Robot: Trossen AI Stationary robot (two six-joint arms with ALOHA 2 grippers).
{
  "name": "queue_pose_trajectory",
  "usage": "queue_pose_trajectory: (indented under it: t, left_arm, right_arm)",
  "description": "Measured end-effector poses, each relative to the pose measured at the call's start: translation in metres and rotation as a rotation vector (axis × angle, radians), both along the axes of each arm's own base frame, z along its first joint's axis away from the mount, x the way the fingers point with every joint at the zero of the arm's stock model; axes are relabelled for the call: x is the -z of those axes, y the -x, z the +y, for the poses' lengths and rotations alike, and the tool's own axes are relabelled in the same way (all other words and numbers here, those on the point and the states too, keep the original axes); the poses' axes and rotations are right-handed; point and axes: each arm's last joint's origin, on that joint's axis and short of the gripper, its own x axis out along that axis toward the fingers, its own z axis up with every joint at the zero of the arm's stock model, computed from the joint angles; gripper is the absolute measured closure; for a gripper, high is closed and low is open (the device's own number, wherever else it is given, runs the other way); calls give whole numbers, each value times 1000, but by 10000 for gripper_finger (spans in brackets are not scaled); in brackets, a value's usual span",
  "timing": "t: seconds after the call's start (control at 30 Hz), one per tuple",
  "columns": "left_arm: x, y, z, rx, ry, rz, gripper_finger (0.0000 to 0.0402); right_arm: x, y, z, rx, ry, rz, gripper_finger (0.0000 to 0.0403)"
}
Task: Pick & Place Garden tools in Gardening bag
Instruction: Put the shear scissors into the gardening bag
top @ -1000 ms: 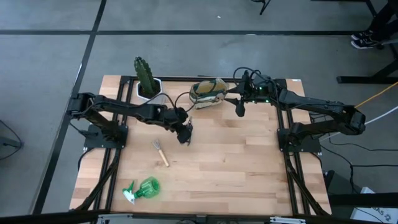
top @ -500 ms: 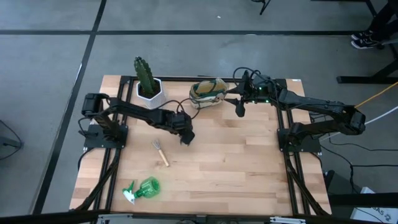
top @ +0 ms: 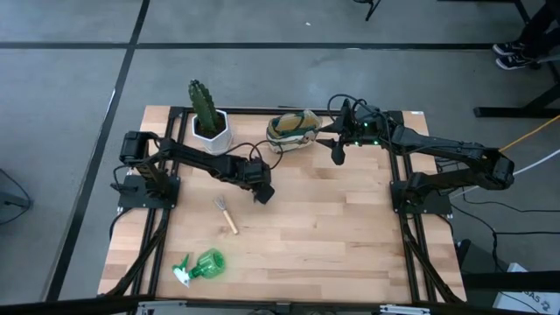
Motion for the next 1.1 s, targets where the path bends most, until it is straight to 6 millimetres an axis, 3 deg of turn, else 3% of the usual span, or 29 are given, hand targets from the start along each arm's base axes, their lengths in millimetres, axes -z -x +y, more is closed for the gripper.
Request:
queue_pose_trajectory:
  t: [1.1]
  left_arm:
    - [4,6,-3,120,4,87,284]
  right_arm:
    - [3,0,0,3,-20,23,206]
